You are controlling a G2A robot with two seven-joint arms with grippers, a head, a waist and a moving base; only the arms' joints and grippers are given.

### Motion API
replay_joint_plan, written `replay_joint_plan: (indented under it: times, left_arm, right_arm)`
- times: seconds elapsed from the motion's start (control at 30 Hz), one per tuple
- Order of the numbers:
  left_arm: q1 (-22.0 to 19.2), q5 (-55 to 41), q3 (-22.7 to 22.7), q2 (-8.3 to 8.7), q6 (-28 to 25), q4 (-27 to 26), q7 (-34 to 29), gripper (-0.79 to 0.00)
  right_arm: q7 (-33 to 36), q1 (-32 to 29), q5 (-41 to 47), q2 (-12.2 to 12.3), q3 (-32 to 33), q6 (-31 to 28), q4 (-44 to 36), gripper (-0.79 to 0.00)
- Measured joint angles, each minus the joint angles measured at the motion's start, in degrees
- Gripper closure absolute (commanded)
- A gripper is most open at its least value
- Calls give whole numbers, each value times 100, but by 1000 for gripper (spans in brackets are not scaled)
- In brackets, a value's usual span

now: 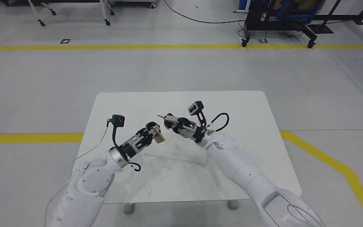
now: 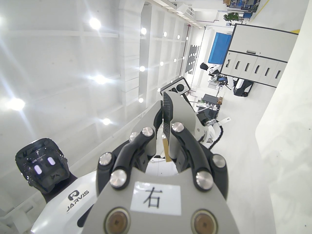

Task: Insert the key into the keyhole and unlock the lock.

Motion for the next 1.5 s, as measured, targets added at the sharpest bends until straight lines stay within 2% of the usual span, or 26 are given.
replay_joint_plan:
  times: [0.13,0.27,0.47,0.57,0.7,0.9,1.17,1.37,1.5]
  left_arm:
    - [-11,-182,-34,-9,193,83,23,0]
    - [-94,-698,-92,-25,764,262,-135,0]
    - [-533,-2436,-48,-94,1775,908,-966,0]
    - [-858,-3365,65,-160,2216,1299,-1292,0]
    - [-1385,-4248,310,-264,2745,1751,-1532,0]
    - [-2013,-4742,780,-415,3187,2222,-1681,0]
    - [-2043,-4740,825,-423,3208,2233,-1746,0]
    - [-1733,-5379,685,-503,2978,2445,-844,0]
    - [-1759,-5425,866,-603,2696,2521,-234,0]
  right_arm:
    - [-89,-15,-87,1,85,-63,-10,0]
    - [-210,-32,-224,57,299,-324,-38,0]
    - [-786,-124,-1223,244,632,-726,-272,0]
    - [-1272,-304,-2034,381,832,-810,-601,0]
    - [-2039,-791,-3157,575,1175,-594,-1408,0]
    - [-2590,-1621,-4096,787,1653,-9,-2738,0]
    - [-2601,-1672,-4127,796,1678,45,-2836,0]
    - [-2765,-1787,-4104,790,1634,271,-2970,0]
    - [-3078,-1900,-4305,770,1494,952,-3013,0]
